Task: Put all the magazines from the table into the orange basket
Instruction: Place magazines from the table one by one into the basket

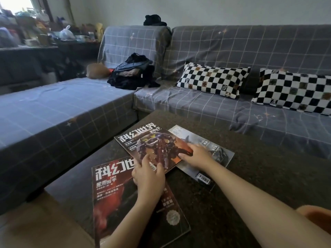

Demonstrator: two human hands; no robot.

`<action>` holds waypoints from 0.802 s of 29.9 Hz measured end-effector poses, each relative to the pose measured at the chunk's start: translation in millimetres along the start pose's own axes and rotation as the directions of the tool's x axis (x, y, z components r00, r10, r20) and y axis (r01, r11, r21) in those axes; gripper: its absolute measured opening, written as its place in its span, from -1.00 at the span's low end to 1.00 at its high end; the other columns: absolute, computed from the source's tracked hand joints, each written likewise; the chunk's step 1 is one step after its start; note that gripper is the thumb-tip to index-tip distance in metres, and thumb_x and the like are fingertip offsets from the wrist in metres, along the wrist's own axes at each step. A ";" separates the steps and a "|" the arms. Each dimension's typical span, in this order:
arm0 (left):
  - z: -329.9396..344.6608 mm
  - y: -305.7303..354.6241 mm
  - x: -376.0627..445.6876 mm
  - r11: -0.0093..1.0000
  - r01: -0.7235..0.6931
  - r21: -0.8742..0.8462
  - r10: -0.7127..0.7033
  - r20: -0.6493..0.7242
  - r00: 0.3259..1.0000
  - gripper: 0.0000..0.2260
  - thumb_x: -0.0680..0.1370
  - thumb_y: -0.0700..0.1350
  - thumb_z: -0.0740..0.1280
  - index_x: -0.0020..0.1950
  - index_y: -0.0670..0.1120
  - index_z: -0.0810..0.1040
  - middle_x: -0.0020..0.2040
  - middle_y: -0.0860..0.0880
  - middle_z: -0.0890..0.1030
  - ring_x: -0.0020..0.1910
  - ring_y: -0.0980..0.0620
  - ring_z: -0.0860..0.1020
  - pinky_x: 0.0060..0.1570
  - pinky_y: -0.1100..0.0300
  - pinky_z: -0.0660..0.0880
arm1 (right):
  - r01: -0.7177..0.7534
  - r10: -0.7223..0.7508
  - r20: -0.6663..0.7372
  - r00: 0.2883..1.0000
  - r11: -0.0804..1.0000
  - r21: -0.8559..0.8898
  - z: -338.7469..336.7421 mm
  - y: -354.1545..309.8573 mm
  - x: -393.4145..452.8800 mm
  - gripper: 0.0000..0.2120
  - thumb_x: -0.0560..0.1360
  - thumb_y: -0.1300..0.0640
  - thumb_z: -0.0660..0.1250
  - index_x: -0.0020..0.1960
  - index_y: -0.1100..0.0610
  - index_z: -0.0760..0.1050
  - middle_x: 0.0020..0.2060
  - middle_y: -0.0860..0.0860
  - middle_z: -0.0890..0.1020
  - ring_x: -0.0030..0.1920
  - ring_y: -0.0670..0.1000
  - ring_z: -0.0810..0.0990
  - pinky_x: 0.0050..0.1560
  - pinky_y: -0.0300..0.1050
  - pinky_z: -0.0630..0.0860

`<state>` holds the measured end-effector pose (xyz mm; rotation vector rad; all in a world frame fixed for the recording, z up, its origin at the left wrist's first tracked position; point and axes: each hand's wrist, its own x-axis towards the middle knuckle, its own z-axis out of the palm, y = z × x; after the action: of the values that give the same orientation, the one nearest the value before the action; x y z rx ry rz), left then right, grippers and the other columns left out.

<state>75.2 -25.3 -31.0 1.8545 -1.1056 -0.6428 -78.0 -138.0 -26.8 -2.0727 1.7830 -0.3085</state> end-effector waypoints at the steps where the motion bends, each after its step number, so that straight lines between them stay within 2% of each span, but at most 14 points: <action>1: -1.3 -0.6 4.1 0.997 0.035 -0.076 -0.035 -0.006 0.999 -0.60 0.58 -0.04 0.26 0.42 -0.02 0.35 0.48 -0.11 0.27 0.44 -0.18 0.23 0.37 -0.20 0.29 | 0.003 -0.003 -0.009 1.000 1.000 -0.028 0.0 -0.7 0.9 -0.35 0.45 -0.27 0.22 0.44 0.01 0.27 0.36 0.10 0.37 0.37 0.15 0.26 0.31 0.06 0.30; 3: -6.4 -1.4 10.8 0.957 0.117 -0.266 -0.121 0.000 0.993 -0.72 0.57 -0.06 0.29 0.27 0.03 0.39 0.33 -0.10 0.45 0.30 -0.17 0.42 0.24 -0.19 0.44 | -0.021 0.021 -0.004 1.000 0.999 -0.042 -0.2 -2.3 -1.3 -0.31 0.44 -0.29 0.23 0.45 0.04 0.25 0.37 0.14 0.33 0.37 0.17 0.27 0.31 0.04 0.30; 4: -10.0 -2.2 12.9 0.928 0.156 -0.337 -0.163 0.008 0.987 -0.72 0.55 -0.06 0.32 0.26 0.02 0.41 0.26 -0.10 0.50 0.24 -0.17 0.49 0.20 -0.18 0.48 | -0.043 0.043 0.000 0.999 0.998 -0.056 -0.8 -2.5 -4.2 -0.29 0.43 -0.30 0.23 0.45 0.05 0.24 0.40 0.15 0.29 0.39 0.17 0.25 0.32 0.03 0.28; 7: -23.3 -5.0 13.9 0.889 0.239 -0.390 -0.246 0.033 0.969 -0.88 0.50 -0.07 0.41 -0.04 0.00 0.50 0.03 -0.12 0.64 -0.04 -0.12 0.65 0.00 -0.09 0.60 | -0.096 0.094 -0.024 0.995 0.988 -0.120 -4.9 -1.5 -20.7 -0.31 0.42 -0.31 0.24 0.39 0.10 0.35 0.46 0.11 0.22 0.41 0.14 0.25 0.32 -0.01 0.29; 10: -35.2 -3.5 5.5 0.871 0.305 -0.386 -0.268 0.147 0.952 -0.90 0.48 -0.11 0.46 -0.08 -0.11 0.62 -0.25 -0.07 0.72 -0.30 -0.04 0.70 -0.27 0.10 0.60 | -0.193 0.190 -0.049 0.980 0.979 -0.065 -9.6 2.2 -45.2 -0.38 0.39 -0.28 0.31 0.25 0.14 0.46 0.28 0.13 0.46 0.22 0.12 0.47 0.12 -0.06 0.46; 12: -41.7 -1.9 -3.3 0.864 0.351 -0.361 -0.279 0.238 0.930 -0.84 0.49 -0.14 0.44 0.02 -0.16 0.59 -0.19 -0.09 0.71 -0.27 -0.04 0.70 -0.28 0.11 0.60 | -0.253 0.253 -0.003 0.967 0.967 -0.001 -11.8 2.3 -64.9 -0.47 0.38 -0.27 0.34 0.12 0.13 0.48 0.07 0.07 0.56 0.08 0.09 0.54 -0.07 -0.10 0.47; 14: -48.2 0.4 -16.2 0.834 0.389 -0.392 -0.291 0.287 0.913 -0.76 0.53 -0.16 0.39 0.15 -0.15 0.45 -0.03 -0.14 0.67 -0.15 -0.10 0.69 -0.16 0.00 0.63 | -0.295 0.292 0.069 0.954 0.955 0.040 -14.5 -1.3 -86.3 -0.59 0.38 -0.27 0.34 -0.13 0.10 0.45 -0.17 0.02 0.53 -0.09 0.06 0.54 -0.30 -0.17 0.37; 15: -51.2 0.2 -24.0 0.820 0.397 -0.413 -0.291 0.296 0.910 -0.74 0.55 -0.17 0.36 0.20 -0.12 0.39 0.02 -0.16 0.63 -0.10 -0.13 0.67 -0.07 -0.07 0.62 | -0.318 0.311 0.105 0.945 0.946 0.061 -15.9 -4.1 -96.7 -0.58 0.39 -0.27 0.34 -0.17 0.11 0.44 -0.19 0.02 0.54 -0.12 0.05 0.54 -0.33 -0.17 0.34; 17: -60.1 1.1 -42.8 0.830 0.360 -0.425 -0.250 0.294 0.923 -0.73 0.58 -0.18 0.31 0.23 -0.06 0.33 0.05 -0.16 0.60 -0.07 -0.15 0.66 -0.05 -0.08 0.62 | -0.354 0.336 0.159 0.928 0.929 0.108 -18.5 -8.2 -117.8 -0.51 0.39 -0.26 0.34 -0.02 0.17 0.50 -0.03 0.08 0.59 -0.02 0.05 0.57 -0.23 -0.17 0.37; 19: -71.3 3.5 -63.3 0.851 0.288 -0.440 -0.168 0.291 0.942 -0.75 0.58 -0.16 0.30 0.22 -0.01 0.34 0.03 -0.11 0.60 -0.10 -0.10 0.67 -0.21 0.04 0.63 | -0.397 0.360 0.186 0.914 0.888 0.233 -21.3 -10.4 -139.5 -0.42 0.38 -0.24 0.36 0.14 0.22 0.49 0.09 0.11 0.58 0.07 0.07 0.57 -0.13 -0.16 0.42; 22: -92.4 14.3 -91.8 0.834 0.214 -0.509 -0.066 0.293 0.954 -0.80 0.58 -0.13 0.30 0.17 0.05 0.38 0.01 -0.09 0.62 -0.17 -0.05 0.70 -0.34 0.12 0.60 | -0.458 0.380 0.259 0.888 0.690 0.560 -28.3 -14.0 -175.3 -0.37 0.35 -0.16 0.45 0.22 0.25 0.43 0.17 0.15 0.55 0.12 0.12 0.55 0.09 -0.02 0.51; 24: -107.9 24.3 -109.4 0.824 0.159 -0.544 0.002 0.283 0.959 -0.83 0.58 -0.12 0.32 0.12 0.06 0.42 -0.01 -0.09 0.63 -0.21 -0.02 0.71 -0.37 0.14 0.59 | -0.462 0.379 0.280 0.882 0.581 0.670 -38.2 -17.4 -198.6 -0.33 0.33 -0.15 0.48 0.23 0.27 0.41 0.18 0.16 0.53 0.14 0.15 0.53 0.06 0.01 0.51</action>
<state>95.1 109.5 43.9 1.3222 -0.8771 -1.1661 -111.3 53.5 31.7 -1.0428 1.6434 -0.6263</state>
